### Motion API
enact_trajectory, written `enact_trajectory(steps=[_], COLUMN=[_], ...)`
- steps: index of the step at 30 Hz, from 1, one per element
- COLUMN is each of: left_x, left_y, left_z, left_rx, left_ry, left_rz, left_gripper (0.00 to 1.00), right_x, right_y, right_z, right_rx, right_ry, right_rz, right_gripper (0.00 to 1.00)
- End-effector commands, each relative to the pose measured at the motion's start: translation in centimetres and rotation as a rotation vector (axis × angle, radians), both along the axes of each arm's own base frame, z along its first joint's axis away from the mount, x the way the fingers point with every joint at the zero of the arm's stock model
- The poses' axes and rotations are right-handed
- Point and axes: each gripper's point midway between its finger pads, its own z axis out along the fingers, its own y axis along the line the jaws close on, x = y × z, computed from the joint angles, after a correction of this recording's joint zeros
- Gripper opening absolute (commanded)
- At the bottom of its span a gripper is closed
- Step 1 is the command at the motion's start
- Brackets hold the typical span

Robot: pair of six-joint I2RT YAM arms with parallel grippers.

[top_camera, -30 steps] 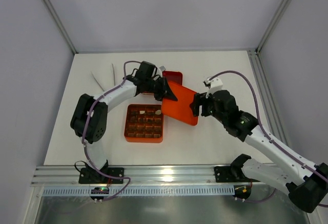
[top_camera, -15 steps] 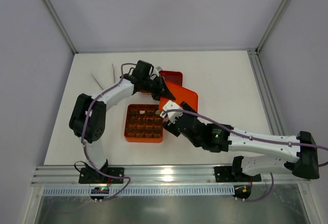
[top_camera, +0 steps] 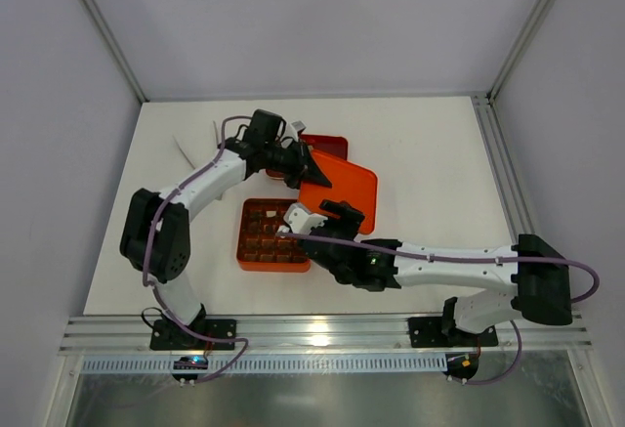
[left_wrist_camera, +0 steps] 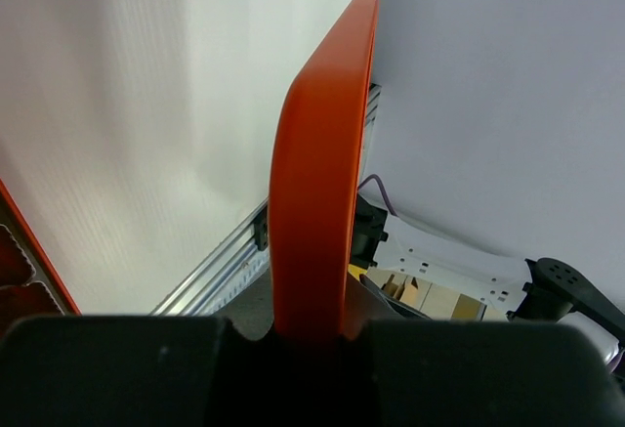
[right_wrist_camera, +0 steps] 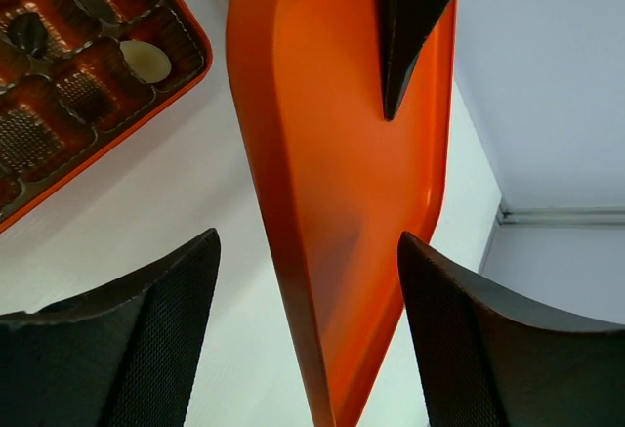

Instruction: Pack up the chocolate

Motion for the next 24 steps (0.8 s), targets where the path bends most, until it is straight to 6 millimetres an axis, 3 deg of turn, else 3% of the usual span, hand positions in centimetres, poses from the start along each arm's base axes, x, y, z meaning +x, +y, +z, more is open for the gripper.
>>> enact_trajectory(steps=[1,10,13,14,16,19,24], left_x=[-0.9,-1.9,-2.0,-2.0,-2.0,-1.9,-1.1], left_y=[0.2,0.7,0.7,0.8,0.8,0.8,1.1], left_z=[3.8,3.5,3.7,3.8,4.0,4.2,5.0], left_rx=[-0.066,-0.066,-0.071,-0.072,-0.074,-0.073,-0.070], left_ry=[-0.043,-0.036,-0.040,-0.043,-0.049,-0.059,-0.109], left_rz=[-0.030,-0.041,-0.045,-0.045,-0.044,-0.041,-0.028], left_gripper=[0.00,0.00,0.00,0.02,0.06,0.25,0.66], right_x=[1.3,2.1,2.2,2.3,2.3,2.4,2.4], right_y=[0.6,1.4,1.4,1.4,1.4,1.2,0.6], right_z=[2.2,2.8,3.1,3.2,3.1,3.1,3.7], right_rx=[-0.010,-0.066,-0.077,-0.080,-0.085,-0.092,-0.083], right_ry=[-0.104,-0.153,-0.161,-0.162,-0.163,-0.172,-0.182], right_rz=[-0.038,-0.031,-0.035,-0.037,-0.042,-0.059,-0.083], right_gripper=[0.73,0.51,0.30,0.19,0.07,0.04,0.04])
